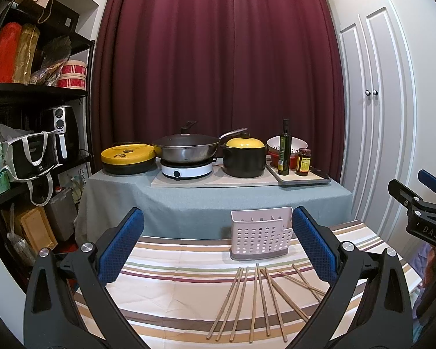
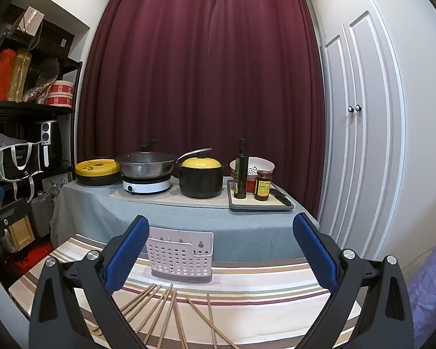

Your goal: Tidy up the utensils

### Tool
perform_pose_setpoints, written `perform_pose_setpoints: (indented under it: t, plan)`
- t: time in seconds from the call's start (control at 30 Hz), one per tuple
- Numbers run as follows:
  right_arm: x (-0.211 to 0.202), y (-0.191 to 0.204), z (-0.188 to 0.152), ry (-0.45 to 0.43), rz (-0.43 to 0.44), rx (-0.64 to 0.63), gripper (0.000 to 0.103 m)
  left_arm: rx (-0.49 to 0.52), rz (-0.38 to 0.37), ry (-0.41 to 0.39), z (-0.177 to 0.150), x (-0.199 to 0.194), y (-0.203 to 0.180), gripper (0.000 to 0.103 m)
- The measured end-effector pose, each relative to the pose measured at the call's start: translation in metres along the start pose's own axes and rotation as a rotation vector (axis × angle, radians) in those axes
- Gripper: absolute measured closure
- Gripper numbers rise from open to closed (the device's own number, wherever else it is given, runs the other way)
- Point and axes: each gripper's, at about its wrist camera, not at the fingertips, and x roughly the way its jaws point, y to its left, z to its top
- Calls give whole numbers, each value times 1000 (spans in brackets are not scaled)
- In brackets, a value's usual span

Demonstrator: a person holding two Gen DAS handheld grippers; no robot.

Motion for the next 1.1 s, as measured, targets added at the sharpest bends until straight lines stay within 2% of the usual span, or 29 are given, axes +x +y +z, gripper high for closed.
perform_pose_setpoints:
  t: [1.1]
  plan:
    - [-2,7,1,-8,0,-1,6,-33,-1,-4,1,0,8,4]
